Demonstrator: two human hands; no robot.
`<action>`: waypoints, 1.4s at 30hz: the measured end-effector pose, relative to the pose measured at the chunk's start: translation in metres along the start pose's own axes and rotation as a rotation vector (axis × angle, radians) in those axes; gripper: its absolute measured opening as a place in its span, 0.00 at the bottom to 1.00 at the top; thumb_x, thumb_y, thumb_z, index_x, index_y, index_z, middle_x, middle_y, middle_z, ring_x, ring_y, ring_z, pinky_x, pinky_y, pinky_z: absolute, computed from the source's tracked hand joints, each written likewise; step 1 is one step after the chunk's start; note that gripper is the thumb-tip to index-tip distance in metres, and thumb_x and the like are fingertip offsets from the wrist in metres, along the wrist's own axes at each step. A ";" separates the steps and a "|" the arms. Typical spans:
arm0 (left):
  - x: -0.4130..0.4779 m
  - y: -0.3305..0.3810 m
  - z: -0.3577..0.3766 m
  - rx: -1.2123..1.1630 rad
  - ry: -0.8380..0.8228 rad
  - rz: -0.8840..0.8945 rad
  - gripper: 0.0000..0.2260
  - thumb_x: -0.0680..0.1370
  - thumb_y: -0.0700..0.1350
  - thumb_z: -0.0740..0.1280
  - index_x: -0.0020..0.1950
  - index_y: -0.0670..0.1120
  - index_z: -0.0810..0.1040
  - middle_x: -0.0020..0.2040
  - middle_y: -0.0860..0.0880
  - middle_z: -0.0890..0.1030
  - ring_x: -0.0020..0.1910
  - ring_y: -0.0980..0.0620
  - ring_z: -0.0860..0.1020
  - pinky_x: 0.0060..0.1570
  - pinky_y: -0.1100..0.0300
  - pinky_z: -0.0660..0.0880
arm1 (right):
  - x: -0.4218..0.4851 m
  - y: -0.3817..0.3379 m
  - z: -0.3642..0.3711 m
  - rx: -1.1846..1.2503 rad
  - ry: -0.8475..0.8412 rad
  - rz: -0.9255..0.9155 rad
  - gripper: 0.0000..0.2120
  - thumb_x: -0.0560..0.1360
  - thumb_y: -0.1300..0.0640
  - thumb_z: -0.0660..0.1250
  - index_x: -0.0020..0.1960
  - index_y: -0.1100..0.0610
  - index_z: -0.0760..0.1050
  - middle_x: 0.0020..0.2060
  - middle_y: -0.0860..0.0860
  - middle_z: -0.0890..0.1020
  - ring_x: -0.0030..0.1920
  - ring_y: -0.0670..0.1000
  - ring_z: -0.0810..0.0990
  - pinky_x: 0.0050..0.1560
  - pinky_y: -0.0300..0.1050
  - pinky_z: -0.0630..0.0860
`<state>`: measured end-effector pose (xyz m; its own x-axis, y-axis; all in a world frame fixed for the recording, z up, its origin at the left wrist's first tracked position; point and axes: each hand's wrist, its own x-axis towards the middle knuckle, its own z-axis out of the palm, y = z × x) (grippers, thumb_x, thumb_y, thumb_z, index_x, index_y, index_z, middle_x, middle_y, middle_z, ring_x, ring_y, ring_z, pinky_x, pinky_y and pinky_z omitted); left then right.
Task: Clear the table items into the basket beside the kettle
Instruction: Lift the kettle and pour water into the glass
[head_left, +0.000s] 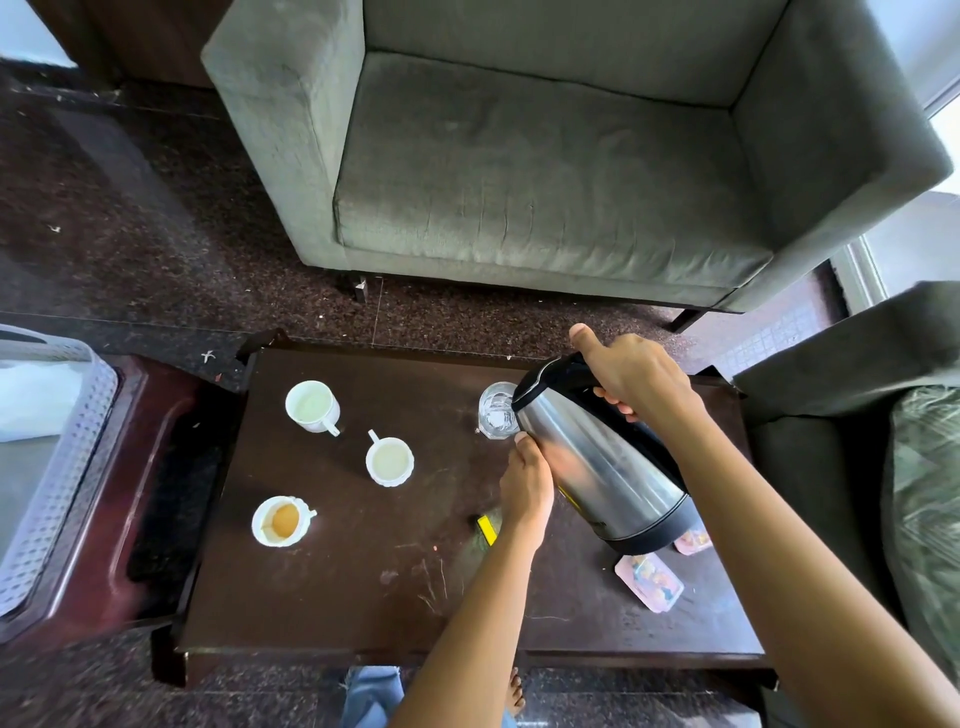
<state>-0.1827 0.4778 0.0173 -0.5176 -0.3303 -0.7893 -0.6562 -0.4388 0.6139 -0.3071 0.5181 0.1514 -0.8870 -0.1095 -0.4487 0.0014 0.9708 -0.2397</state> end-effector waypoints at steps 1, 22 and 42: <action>0.000 0.000 0.000 0.001 0.000 0.002 0.30 0.76 0.63 0.45 0.67 0.49 0.70 0.65 0.38 0.75 0.62 0.37 0.75 0.65 0.44 0.70 | -0.001 0.000 -0.001 0.002 0.002 -0.003 0.38 0.75 0.29 0.47 0.28 0.58 0.76 0.26 0.52 0.81 0.35 0.57 0.82 0.51 0.54 0.79; -0.004 -0.004 0.012 0.017 -0.007 0.041 0.29 0.77 0.62 0.44 0.67 0.48 0.70 0.64 0.39 0.77 0.62 0.39 0.75 0.63 0.44 0.71 | -0.005 0.005 -0.011 -0.057 0.040 -0.029 0.36 0.75 0.29 0.47 0.31 0.58 0.74 0.27 0.52 0.79 0.44 0.59 0.82 0.55 0.55 0.77; 0.002 -0.006 0.019 -0.069 0.005 -0.033 0.40 0.65 0.72 0.44 0.64 0.49 0.73 0.63 0.40 0.78 0.62 0.41 0.76 0.64 0.45 0.70 | 0.004 0.006 -0.008 -0.124 0.068 -0.047 0.37 0.73 0.28 0.45 0.36 0.59 0.75 0.43 0.58 0.84 0.48 0.60 0.82 0.56 0.54 0.76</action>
<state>-0.1900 0.4958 0.0122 -0.4930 -0.3190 -0.8094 -0.6333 -0.5064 0.5853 -0.3144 0.5254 0.1554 -0.9141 -0.1449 -0.3788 -0.0945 0.9844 -0.1486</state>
